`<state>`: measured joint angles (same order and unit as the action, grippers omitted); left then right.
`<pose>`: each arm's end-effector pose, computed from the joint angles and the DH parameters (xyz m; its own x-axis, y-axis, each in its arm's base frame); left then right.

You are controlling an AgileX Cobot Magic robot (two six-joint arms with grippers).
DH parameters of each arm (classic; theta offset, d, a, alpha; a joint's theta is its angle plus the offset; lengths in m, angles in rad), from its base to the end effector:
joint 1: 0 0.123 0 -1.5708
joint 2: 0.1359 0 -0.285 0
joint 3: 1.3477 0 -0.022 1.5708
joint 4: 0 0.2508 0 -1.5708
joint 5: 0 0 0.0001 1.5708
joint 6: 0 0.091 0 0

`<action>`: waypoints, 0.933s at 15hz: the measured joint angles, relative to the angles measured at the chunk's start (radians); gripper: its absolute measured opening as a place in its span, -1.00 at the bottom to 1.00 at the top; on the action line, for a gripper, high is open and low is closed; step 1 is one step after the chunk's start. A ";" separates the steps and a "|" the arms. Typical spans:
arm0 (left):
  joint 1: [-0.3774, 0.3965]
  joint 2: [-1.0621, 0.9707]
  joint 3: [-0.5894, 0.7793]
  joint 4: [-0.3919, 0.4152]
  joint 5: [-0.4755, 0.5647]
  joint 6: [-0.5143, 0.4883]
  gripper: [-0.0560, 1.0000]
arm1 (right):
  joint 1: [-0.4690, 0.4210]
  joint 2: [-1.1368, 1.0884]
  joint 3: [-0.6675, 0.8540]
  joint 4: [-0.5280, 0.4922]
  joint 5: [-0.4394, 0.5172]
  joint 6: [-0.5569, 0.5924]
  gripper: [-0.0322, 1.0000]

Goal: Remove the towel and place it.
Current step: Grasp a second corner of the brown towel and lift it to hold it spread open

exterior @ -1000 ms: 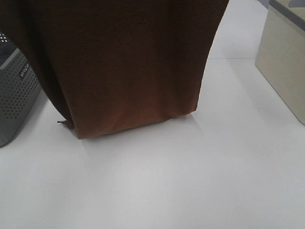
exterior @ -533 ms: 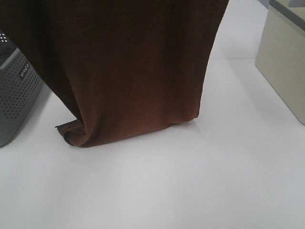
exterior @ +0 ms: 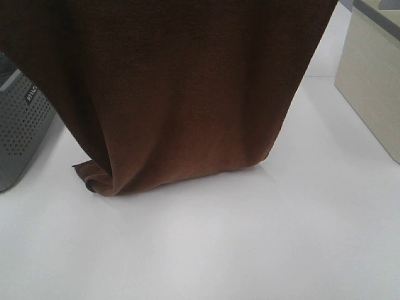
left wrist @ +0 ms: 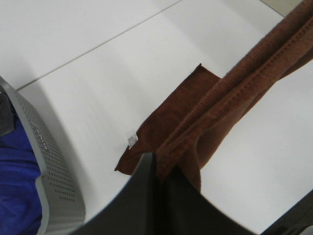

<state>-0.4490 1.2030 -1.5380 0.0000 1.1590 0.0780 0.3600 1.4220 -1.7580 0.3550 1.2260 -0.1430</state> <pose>0.1996 -0.0962 0.4620 -0.5697 0.3610 -0.7384 0.4799 0.8754 0.0577 0.2487 0.1254 0.4704 -0.6492 -0.2629 -0.7137 -0.5622 0.7979 0.2174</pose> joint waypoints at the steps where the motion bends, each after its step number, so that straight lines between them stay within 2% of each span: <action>1: 0.000 0.001 0.000 0.031 -0.010 0.003 -0.89 | 0.001 -0.002 0.000 0.003 -0.005 0.000 -0.92; 4: 0.000 0.034 -0.011 0.090 -0.075 0.005 -0.89 | 0.003 0.003 0.000 -0.001 -0.113 0.000 -0.92; 6: 0.000 0.114 -0.083 0.164 -0.115 0.005 -0.89 | 0.003 0.041 -0.039 -0.025 -0.165 -0.002 -0.92; 8: 0.000 0.216 -0.216 0.255 -0.143 0.009 -0.89 | 0.003 0.110 -0.116 -0.066 -0.222 -0.004 -0.92; 12: 0.008 0.491 -0.564 0.376 -0.147 0.089 -0.89 | -0.002 0.285 -0.348 -0.202 -0.342 -0.008 -0.92; 14: 0.035 0.604 -0.698 0.390 -0.185 0.104 -0.89 | -0.003 0.355 -0.439 -0.246 -0.389 -0.008 -0.92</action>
<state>-0.4140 1.8070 -2.2360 0.3900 0.9740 0.1820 0.3570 1.7770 -2.1970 0.1090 0.8370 -0.1510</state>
